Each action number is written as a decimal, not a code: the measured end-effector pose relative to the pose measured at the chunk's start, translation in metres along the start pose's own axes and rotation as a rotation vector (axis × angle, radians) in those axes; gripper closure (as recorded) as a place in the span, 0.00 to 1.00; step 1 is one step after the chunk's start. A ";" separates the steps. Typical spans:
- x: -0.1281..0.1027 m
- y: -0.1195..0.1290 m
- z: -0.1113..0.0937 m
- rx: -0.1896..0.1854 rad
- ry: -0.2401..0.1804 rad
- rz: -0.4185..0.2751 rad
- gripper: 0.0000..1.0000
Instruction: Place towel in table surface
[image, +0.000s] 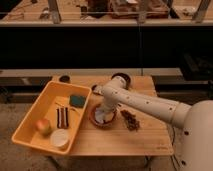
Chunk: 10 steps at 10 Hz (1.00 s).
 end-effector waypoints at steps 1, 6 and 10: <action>0.001 0.000 0.003 -0.003 -0.007 0.006 0.67; 0.001 -0.011 -0.013 0.021 -0.184 0.113 0.86; -0.036 -0.023 -0.096 0.015 -0.180 0.091 0.86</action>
